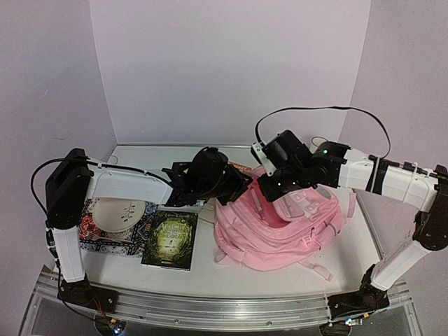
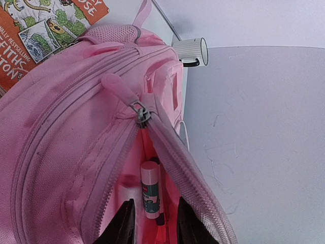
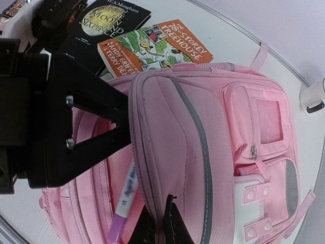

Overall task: Pack the student bag
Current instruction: Place the book in the upper front pocket of the bag.

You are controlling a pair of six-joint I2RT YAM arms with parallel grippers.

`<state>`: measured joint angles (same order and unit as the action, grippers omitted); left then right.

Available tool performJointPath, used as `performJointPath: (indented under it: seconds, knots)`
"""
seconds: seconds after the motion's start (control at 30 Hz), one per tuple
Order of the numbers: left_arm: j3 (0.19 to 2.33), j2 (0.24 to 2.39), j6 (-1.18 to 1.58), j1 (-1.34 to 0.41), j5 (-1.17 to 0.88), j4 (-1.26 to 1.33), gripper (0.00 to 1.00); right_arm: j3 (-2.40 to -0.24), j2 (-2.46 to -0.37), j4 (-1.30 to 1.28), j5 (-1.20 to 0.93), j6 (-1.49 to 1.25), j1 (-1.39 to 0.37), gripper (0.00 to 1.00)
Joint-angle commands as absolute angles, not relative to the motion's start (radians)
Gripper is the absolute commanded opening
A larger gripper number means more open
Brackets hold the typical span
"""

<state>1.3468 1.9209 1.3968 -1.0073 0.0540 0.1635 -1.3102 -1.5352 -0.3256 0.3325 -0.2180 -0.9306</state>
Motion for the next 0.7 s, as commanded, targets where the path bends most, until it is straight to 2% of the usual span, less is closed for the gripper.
performJointPath:
  seconds: [0.0,0.1,0.23,0.37,0.67]
  knots:
    - [1.404,1.934,1.396,-1.014,0.051,0.215,0.34,-1.358,-1.509,-0.216,0.335,-0.225,-0.94,0.0]
    - [1.39,1.913,1.373,-1.014,0.06,0.216,0.35,-1.355,-1.509,-0.215,0.334,-0.225,-0.939,0.0]
    - [1.353,1.869,1.317,-1.014,0.083,0.213,0.42,-1.349,-1.507,-0.215,0.34,-0.223,-0.94,0.0]
    - [1.287,1.808,1.227,-1.011,0.125,0.19,0.54,-1.33,-1.496,-0.215,0.359,-0.217,-0.94,0.0]
    - [1.226,1.63,0.912,-0.991,0.325,-0.14,0.83,-1.24,-1.43,-0.218,0.437,-0.183,-0.937,0.0]
